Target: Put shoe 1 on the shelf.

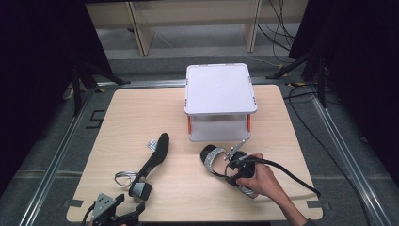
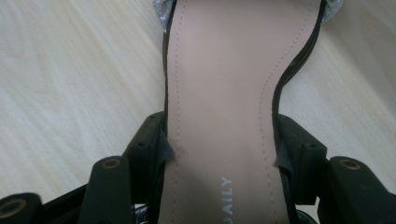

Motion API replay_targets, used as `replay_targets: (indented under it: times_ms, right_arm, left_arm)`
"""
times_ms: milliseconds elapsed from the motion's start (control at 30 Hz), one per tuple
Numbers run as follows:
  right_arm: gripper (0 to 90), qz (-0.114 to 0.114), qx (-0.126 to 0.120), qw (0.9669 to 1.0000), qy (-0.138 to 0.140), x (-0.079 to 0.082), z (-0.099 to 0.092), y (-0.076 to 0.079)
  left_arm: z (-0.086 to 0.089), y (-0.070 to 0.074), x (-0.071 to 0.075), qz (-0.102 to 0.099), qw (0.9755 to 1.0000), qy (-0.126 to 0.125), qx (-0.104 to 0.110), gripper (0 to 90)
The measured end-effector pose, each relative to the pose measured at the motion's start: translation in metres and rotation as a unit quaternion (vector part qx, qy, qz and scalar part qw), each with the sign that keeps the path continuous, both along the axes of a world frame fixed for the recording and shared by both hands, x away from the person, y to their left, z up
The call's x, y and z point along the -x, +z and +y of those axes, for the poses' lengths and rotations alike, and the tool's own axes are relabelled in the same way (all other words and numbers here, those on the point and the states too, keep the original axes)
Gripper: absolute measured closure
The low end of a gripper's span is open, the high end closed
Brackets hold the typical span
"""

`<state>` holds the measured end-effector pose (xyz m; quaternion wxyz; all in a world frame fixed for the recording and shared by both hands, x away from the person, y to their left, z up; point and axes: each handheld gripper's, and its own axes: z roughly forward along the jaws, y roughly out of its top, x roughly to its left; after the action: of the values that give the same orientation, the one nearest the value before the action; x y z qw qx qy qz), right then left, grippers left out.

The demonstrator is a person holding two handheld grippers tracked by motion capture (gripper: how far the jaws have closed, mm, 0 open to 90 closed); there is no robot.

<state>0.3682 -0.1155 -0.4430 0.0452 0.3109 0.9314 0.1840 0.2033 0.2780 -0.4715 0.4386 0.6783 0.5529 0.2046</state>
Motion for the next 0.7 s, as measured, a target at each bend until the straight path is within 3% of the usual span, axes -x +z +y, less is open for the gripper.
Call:
replay_targets:
  times_ms: [100,233,300,333,400,433,500,533,567,600,700]
  right_arm:
    - [42.6,-0.011,-0.005,0.9999,0.0,0.003,0.004,0.008]
    - [42.7,-0.011,-0.037,0.999,0.02,0.002,0.014,0.026]
    - [42.6,-0.012,-0.04,0.9989,0.023,0.001,0.016,0.031]
    - [42.6,-0.018,-0.051,0.9975,0.045,-0.002,0.025,0.044]
    - [42.6,-0.008,-0.057,0.9973,0.046,-0.003,0.032,0.057]
    - [42.6,-0.019,-0.063,0.9958,0.063,-0.006,0.037,0.063]
    - [42.6,-0.018,-0.07,0.9952,0.067,-0.008,0.044,0.072]
    - [42.6,-0.015,-0.087,0.993,0.079,-0.013,0.053,0.086]
    - [42.6,-0.015,-0.087,0.993,0.079,-0.013,0.053,0.086]
    - [42.6,-0.007,-0.102,0.9919,0.075,-0.018,0.063,0.101]
    - [42.6,-0.011,-0.109,0.9909,0.078,-0.025,0.071,0.115]
  left_arm:
    - [0.001,0.001,0.001,0.006,1.0,0.001,-0.003,15.0]
    - [0.0,0.001,0.001,0.002,1.0,0.001,0.0,15.0]
    - [0.0,0.001,0.001,0.002,1.0,0.001,0.001,15.0]
    - [0.001,0.001,0.0,0.003,1.0,-0.001,-0.001,15.0]
    - [0.0,0.001,0.001,0.003,1.0,0.0,0.0,15.0]
    - [0.0,0.001,0.001,0.003,1.0,0.0,0.0,15.0]
    - [0.001,0.001,0.0,0.002,1.0,0.0,0.002,15.0]
    - [0.001,0.001,0.0,0.004,1.0,-0.003,-0.003,15.0]
    - [0.001,0.001,0.0,0.004,1.0,-0.003,-0.003,15.0]
    - [0.0,0.001,0.001,0.002,1.0,0.001,0.002,15.0]
    - [0.0,0.001,0.001,0.003,1.0,0.0,0.003,15.0]
